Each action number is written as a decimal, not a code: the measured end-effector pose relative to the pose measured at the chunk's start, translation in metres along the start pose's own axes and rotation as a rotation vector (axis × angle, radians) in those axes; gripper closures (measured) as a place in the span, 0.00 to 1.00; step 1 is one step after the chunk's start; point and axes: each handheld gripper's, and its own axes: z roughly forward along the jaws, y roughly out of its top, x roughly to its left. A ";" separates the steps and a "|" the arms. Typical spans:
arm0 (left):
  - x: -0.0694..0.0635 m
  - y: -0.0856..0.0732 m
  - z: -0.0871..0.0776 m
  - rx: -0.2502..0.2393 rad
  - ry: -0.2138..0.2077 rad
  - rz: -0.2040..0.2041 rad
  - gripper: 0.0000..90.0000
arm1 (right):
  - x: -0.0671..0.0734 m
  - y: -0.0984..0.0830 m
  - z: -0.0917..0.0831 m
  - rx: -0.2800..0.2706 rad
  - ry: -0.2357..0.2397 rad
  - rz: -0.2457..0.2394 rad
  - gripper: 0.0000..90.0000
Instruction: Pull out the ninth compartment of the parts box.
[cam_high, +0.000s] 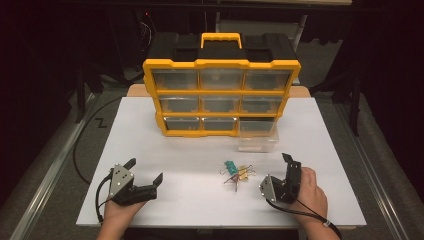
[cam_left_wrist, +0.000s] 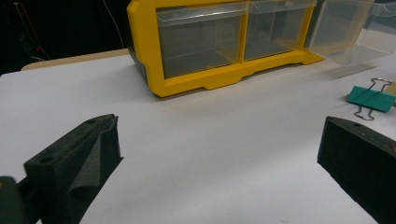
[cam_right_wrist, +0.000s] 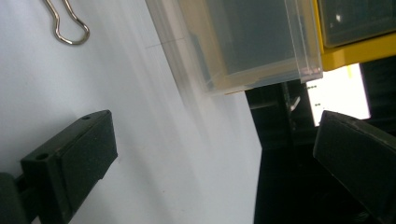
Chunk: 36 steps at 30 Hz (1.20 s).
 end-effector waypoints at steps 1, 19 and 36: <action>0.000 0.000 0.000 0.001 -0.001 0.001 0.00 | 0.000 0.000 0.000 0.000 0.005 0.015 0.00; 0.001 -0.001 0.003 0.022 0.010 0.000 0.00 | -0.010 -0.009 0.002 -0.045 0.181 0.468 0.01; 0.001 0.000 0.006 0.012 0.019 -0.003 0.00 | -0.025 -0.032 0.009 -0.060 0.331 0.882 0.01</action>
